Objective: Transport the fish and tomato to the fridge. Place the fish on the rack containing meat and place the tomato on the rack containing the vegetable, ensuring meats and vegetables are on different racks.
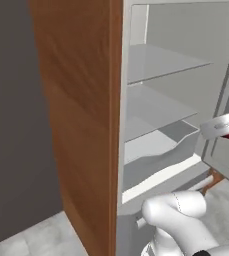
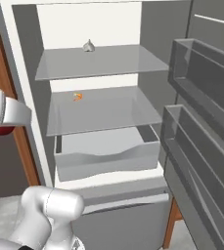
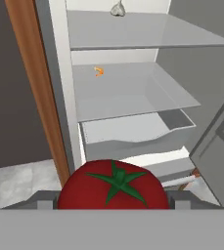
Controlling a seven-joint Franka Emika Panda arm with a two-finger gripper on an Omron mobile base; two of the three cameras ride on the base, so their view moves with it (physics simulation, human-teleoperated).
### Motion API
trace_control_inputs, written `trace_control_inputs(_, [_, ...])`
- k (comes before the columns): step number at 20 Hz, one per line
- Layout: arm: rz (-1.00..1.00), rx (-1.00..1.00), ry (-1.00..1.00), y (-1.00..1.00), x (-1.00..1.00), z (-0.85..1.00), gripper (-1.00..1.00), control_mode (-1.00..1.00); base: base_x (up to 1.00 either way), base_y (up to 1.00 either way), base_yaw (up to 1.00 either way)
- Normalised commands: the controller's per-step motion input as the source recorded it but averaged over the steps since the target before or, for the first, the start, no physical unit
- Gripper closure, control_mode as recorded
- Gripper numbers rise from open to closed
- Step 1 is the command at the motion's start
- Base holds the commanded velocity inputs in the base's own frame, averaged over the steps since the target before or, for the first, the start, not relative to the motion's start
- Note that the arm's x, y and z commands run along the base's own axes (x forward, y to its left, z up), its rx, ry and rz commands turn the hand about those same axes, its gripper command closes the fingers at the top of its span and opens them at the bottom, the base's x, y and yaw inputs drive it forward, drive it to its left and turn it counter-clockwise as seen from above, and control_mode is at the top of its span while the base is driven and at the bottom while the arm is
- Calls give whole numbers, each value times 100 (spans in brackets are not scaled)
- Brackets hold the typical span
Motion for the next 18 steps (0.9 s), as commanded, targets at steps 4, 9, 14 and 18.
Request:
trace_control_inputs(4, [0, 0, 0, 0, 0, 0, 100, 100, 64, -47, 20])
trace_control_inputs(9, [0, 0, 0, 0, 0, 0, 100, 100, 31, -46, 33])
trace_control_inputs(14, [0, 0, 0, 0, 0, 0, 100, 100, 27, -30, 12])
trace_control_inputs(18, [0, 0, 0, 0, 0, 0, 100, 100, 77, -14, 15])
